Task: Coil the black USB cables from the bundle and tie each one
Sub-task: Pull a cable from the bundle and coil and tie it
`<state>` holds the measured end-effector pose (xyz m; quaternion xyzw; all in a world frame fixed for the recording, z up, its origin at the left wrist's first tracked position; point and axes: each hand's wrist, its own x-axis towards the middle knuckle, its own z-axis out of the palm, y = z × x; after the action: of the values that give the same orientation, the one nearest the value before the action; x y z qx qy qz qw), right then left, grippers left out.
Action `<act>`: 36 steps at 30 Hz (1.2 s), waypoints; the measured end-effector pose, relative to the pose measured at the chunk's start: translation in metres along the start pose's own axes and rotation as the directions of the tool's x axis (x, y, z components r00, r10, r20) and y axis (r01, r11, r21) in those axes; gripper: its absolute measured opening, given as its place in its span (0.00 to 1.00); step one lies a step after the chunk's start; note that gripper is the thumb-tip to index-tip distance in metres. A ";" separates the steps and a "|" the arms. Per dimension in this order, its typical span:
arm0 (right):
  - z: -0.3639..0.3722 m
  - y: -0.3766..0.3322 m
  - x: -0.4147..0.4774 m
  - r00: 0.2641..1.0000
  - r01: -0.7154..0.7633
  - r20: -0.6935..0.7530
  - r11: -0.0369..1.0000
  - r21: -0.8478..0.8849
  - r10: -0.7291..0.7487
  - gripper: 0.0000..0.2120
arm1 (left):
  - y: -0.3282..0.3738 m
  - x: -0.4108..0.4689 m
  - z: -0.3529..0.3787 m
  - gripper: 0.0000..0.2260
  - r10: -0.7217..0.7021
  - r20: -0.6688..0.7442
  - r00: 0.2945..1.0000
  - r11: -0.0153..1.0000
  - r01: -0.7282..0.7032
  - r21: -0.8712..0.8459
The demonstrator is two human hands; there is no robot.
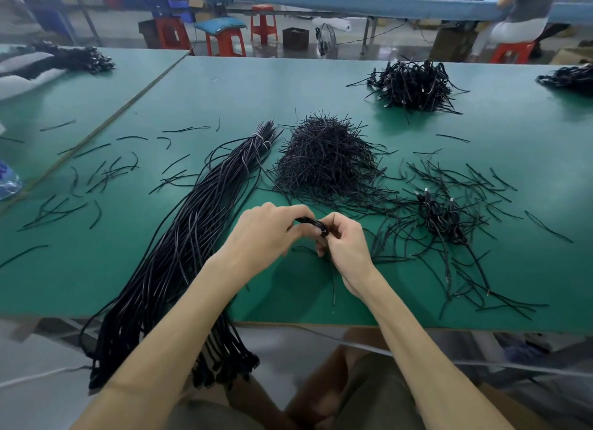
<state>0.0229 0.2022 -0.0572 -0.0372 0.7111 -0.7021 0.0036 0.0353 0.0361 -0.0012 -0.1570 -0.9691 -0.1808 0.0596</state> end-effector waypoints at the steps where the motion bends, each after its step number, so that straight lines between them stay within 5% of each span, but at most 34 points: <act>1: 0.000 0.000 0.000 1.000 0.002 0.000 1.000 0.004 -0.002 0.14 | 0.003 -0.001 0.001 0.14 -0.019 -0.024 1.000 1.000 0.019 0.012; 7: -0.001 0.001 -0.001 1.000 0.000 0.015 0.999 0.048 0.000 0.08 | 0.002 0.001 0.001 0.29 -0.150 0.010 0.989 0.989 0.150 0.005; 13: 0.002 -0.002 -0.003 0.999 0.012 0.038 1.000 -0.020 -0.011 0.10 | 0.008 -0.004 0.000 0.32 -0.229 -0.049 0.972 0.970 0.224 -0.092; 18: 0.001 -0.003 -0.004 1.000 0.023 0.017 1.000 0.006 -0.023 0.10 | 0.015 0.001 -0.005 0.33 -0.290 0.055 0.955 0.920 0.294 -0.259; 21: 0.001 -0.003 -0.004 0.999 0.045 0.003 0.999 -0.007 -0.045 0.11 | 0.017 0.001 -0.007 0.33 -0.238 0.233 0.943 0.790 0.327 -0.518; 27: 0.001 -0.002 -0.003 0.998 0.046 0.031 0.998 -0.041 -0.045 0.12 | 0.004 -0.018 -0.009 0.14 0.004 0.386 0.923 0.595 0.308 -0.742; 33: 0.000 -0.002 -0.003 0.995 0.061 0.082 0.994 -0.090 -0.054 0.14 | 0.008 -0.009 0.002 0.11 -0.196 0.216 0.957 0.797 0.283 -0.533; 36: 0.001 -0.005 -0.004 0.994 0.036 0.105 0.997 -0.067 -0.028 0.15 | 0.009 -0.009 0.011 0.18 -0.262 -0.011 0.965 0.898 0.240 -0.368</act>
<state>0.0271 0.2019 -0.0523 -0.0854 0.7330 -0.6742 0.0282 0.0466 0.0456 -0.0102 -0.0335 -0.9287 -0.3677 0.0347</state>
